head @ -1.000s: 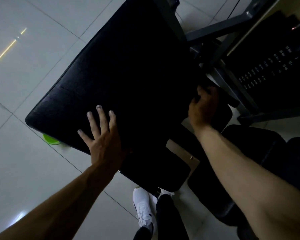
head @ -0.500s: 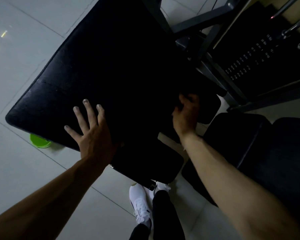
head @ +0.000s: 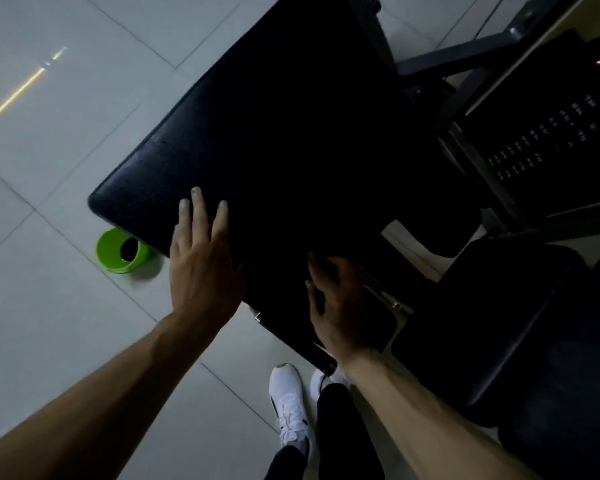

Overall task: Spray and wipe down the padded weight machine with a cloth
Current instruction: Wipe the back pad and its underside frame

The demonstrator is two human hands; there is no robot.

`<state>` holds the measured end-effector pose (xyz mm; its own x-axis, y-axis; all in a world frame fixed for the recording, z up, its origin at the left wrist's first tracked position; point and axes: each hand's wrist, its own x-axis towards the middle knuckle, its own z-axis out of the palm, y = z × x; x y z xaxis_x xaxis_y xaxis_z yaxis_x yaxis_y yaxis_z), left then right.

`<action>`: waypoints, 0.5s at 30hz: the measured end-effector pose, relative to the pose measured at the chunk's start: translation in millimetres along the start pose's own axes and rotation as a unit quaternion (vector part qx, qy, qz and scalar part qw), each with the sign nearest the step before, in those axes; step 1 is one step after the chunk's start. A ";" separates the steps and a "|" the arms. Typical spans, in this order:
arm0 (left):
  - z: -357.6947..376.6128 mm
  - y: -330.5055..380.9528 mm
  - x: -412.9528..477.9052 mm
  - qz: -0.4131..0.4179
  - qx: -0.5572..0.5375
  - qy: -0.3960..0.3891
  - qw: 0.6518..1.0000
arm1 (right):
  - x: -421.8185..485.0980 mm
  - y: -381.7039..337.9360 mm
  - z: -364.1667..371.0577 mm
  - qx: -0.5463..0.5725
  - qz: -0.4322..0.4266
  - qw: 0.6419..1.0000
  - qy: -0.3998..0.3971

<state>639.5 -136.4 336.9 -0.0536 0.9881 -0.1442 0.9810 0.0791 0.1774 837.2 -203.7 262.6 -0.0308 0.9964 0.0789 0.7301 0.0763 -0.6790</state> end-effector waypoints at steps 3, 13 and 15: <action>-10.6 -29.7 -3.4 -0.062 0.014 0.025 0.998 | 48.7 -19.6 11.1 -0.002 -0.051 0.998 0.030; -28.7 -77.6 30.0 -0.234 -0.151 0.034 0.960 | 190.3 -124.1 60.0 0.054 -0.045 0.992 0.106; -26.2 -81.8 33.9 -0.227 -0.149 0.014 0.962 | 160.0 -120.1 62.9 0.029 -0.123 0.991 0.046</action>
<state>552.6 -105.9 343.0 -0.4723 0.8461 -0.2472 0.7590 0.5329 0.3739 701.7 -51.1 310.8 -0.1397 0.9398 0.3117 0.6680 0.3218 -0.6710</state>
